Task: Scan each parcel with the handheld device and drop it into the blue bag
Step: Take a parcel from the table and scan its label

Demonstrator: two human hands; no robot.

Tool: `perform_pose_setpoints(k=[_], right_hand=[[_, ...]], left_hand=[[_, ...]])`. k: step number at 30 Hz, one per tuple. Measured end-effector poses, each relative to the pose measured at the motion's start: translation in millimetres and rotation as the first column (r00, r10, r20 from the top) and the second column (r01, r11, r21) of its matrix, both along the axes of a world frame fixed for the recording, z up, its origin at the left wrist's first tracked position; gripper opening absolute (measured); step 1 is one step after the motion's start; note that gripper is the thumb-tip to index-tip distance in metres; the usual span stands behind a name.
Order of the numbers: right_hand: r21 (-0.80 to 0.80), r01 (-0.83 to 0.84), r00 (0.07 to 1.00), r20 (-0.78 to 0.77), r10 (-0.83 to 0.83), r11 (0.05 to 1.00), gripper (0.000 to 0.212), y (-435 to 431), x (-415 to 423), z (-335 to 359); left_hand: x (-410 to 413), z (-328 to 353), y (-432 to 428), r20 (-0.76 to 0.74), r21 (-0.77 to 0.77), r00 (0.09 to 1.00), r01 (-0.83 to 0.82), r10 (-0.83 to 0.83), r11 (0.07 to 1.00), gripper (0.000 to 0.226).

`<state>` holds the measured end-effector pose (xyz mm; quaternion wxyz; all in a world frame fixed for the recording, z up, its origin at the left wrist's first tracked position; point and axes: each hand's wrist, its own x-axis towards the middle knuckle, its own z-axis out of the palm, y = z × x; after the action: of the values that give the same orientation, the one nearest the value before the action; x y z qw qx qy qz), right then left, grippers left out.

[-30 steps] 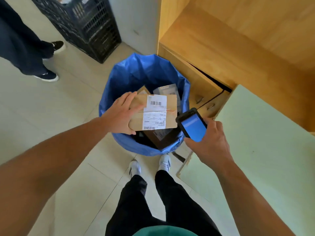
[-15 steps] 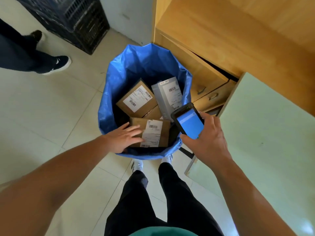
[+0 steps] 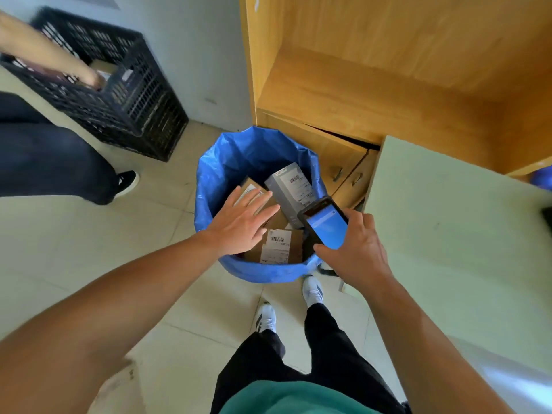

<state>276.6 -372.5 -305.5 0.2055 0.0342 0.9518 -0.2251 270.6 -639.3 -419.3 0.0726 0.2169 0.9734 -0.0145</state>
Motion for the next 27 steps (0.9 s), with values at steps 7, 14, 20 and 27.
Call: perform_pose_setpoints(k=[7, 14, 20, 27], right_hand=[[-0.016, 0.151, 0.985, -0.079, -0.151, 0.988, 0.078, 43, 49, 42], [-0.071, 0.300, 0.936, -0.169, -0.308, 0.951, 0.076, 140, 84, 71], [-0.143, 0.414, 0.879, -0.194, -0.435, 0.899, 0.071, 262, 125, 77], [-0.149, 0.610, 0.750, -0.210, -0.627, 0.779, 0.071, 442, 188, 77]], left_hand=[[-17, 69, 57, -0.093, 0.002, 0.984, 0.154, -0.154, 0.988, 0.067], [-24, 129, 183, -0.120, 0.025, 0.942, 0.318, -0.313, 0.948, 0.066], [-16, 152, 325, -0.133, 0.018, 0.897, 0.428, -0.422, 0.904, 0.066], [3, 161, 529, -0.130, -0.003, 0.831, 0.545, -0.541, 0.838, 0.068]])
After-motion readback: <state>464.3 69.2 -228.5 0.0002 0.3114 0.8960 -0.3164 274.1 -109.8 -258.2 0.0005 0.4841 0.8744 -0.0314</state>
